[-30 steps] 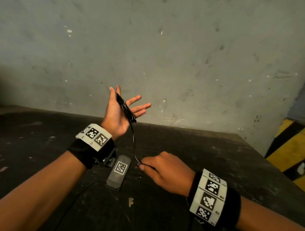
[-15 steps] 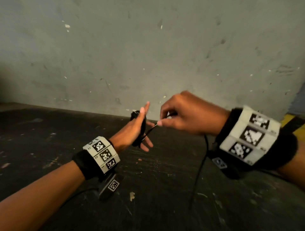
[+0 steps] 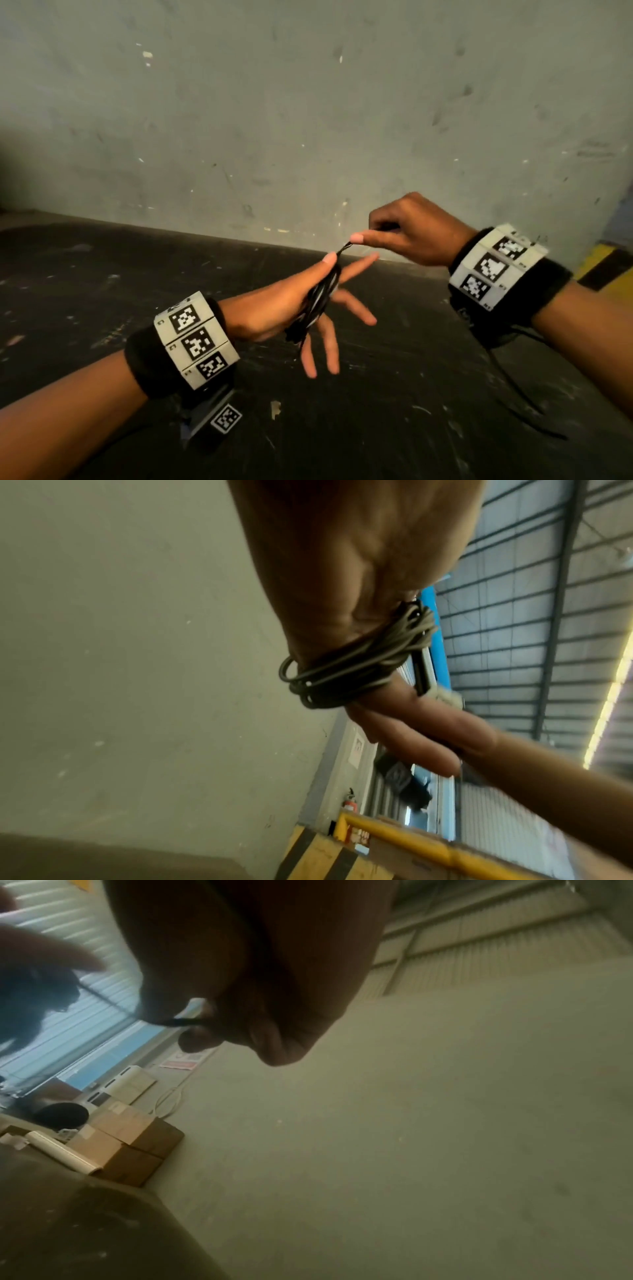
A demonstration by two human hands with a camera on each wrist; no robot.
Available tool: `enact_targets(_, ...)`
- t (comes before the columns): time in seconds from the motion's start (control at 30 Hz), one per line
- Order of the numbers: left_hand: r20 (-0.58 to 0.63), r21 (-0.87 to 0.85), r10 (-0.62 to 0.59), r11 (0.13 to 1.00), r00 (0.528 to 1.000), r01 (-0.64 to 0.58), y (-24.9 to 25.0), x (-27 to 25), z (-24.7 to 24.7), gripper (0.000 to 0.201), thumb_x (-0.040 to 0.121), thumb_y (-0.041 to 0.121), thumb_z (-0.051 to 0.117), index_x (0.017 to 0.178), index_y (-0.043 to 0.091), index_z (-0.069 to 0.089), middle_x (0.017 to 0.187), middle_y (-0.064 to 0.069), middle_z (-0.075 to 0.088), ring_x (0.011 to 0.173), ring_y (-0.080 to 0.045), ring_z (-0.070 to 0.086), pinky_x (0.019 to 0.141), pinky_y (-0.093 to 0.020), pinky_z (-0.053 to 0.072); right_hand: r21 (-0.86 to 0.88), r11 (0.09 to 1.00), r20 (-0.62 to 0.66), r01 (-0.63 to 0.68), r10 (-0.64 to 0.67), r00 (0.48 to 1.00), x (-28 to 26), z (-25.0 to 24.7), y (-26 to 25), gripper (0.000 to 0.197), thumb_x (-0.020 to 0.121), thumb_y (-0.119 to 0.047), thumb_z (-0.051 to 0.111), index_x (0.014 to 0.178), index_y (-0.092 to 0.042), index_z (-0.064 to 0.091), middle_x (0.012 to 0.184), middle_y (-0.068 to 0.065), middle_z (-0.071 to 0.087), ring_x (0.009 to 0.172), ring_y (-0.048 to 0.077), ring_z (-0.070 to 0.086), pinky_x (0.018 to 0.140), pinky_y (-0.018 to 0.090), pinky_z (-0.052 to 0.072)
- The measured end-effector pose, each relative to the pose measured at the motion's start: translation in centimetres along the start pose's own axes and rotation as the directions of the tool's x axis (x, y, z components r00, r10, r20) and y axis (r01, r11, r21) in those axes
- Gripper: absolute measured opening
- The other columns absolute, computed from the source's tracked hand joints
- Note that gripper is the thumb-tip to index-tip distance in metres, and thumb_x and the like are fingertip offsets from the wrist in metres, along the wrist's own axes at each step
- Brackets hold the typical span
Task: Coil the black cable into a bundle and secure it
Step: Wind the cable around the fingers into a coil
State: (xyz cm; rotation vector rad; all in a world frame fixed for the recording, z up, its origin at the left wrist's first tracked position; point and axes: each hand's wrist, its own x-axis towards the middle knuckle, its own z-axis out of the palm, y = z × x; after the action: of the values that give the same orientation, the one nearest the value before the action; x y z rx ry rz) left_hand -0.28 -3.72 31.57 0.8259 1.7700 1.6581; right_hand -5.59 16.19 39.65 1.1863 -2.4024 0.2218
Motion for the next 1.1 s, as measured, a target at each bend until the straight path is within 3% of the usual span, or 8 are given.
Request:
enact_targets(0.17,-0.041,-0.258,0.187,0.947,0.981,-0.192,1.6,0.4,-0.2,0.057,0.087,0.062,0.014,0.142,0.049,0.024,0.131,-0.022,0.056,0.072,-0.034,0.07,0.046,-0.039,0.058,0.204,0.968,0.021,-0.145,0.143,0.989,-2.1,5.4,-0.9,0.046,0.09,-0.04,0.038,0.075,-0.007,0.067,0.071,0.013,0.071,0.066,0.025,0.067,0.066,0.04,0.053)
enact_targets(0.27,-0.109,-0.406,0.257,0.87,0.96,-0.279,2.5,1.4,-0.8,0.059,0.088,0.065,0.014,0.144,0.047,0.02,0.132,-0.023,0.055,0.076,-0.036,0.071,0.047,-0.039,0.059,0.295,0.944,0.036,-0.144,0.139,0.99,-2.5,7.6,-2.9,0.032,0.09,-0.018,0.041,0.102,0.0,0.065,0.102,0.025,0.069,0.094,0.038,0.064,0.082,0.04,0.051)
enact_targets(0.33,-0.19,-0.448,0.262,0.835,0.946,-0.321,3.0,1.9,-1.5,0.063,0.087,0.069,0.015,0.145,0.045,0.015,0.133,-0.023,0.054,0.08,-0.038,0.071,0.049,-0.04,0.06,0.261,0.961,0.049,-0.094,0.084,0.995,-2.3,9.1,-4.2,0.035,0.092,-0.027,0.036,0.114,-0.01,0.057,0.11,0.021,0.067,0.098,0.037,0.063,0.081,0.047,0.053)
enact_targets(0.43,-0.342,-0.41,0.25,0.828,0.906,-0.383,3.5,2.3,-2.4,0.069,0.084,0.073,0.014,0.146,0.044,0.007,0.131,-0.02,0.057,0.084,-0.04,0.07,0.051,-0.039,0.06,0.183,0.976,0.117,-0.115,0.095,0.989,-2.2,10.7,-5.4,0.03,0.095,-0.031,0.037,0.116,-0.013,0.047,0.101,0.019,0.066,0.089,0.038,0.064,0.075,0.051,0.052)
enact_targets(0.53,-0.464,-0.31,0.233,0.861,0.854,-0.404,3.3,2.4,-3.1,0.069,0.084,0.073,0.012,0.146,0.045,0.002,0.133,-0.017,0.056,0.084,-0.038,0.071,0.053,-0.038,0.059,0.171,0.978,0.151,-0.123,0.097,0.984,-2.2,10.3,-6.4,0.022,0.097,-0.027,0.04,0.108,-0.011,0.051,0.088,0.015,0.065,0.077,0.033,0.063,0.067,0.046,0.052)
enact_targets(0.73,-0.537,-0.064,0.189,0.963,0.822,-0.263,1.2,1.6,-4.6,0.065,0.085,0.069,0.007,0.146,0.046,0.001,0.133,-0.016,0.054,0.076,-0.031,0.072,0.057,-0.043,0.058,0.065,0.998,0.18,-0.024,0.012,0.984,-2.7,6.9,-7.0,0.016,0.096,-0.023,0.043,0.097,-0.014,0.057,0.078,0.007,0.06,0.07,0.027,0.06,0.059,0.034,0.04)
enact_targets(0.93,-0.328,0.086,-0.007,0.996,0.945,0.037,-1.2,0.7,-3.2,0.087,0.068,0.083,0.009,0.146,0.045,0.009,0.126,-0.009,0.053,0.074,-0.039,0.066,0.05,-0.04,0.059,0.044,0.998,0.264,0.05,-0.059,0.963,-1.4,1.3,-5.9,0.016,0.093,-0.022,0.052,0.085,-0.016,0.064,0.061,-0.011,0.047,0.052,0.004,0.045,0.056,0.025,0.035)
enact_targets(1.1,-0.152,0.122,-0.121,0.983,0.981,0.14,-1.6,0.1,-1.8,0.097,0.063,0.087,0.013,0.144,0.035,0.025,0.123,-0.028,0.055,0.069,-0.038,0.061,0.045,-0.031,0.056,-0.002,0.992,0.345,0.128,-0.119,0.931,-0.2,-1.2,-4.5,0.017,0.092,-0.023,0.054,0.092,-0.015,0.068,0.062,-0.017,0.05,0.053,-0.005,0.047,0.053,0.015,0.031)
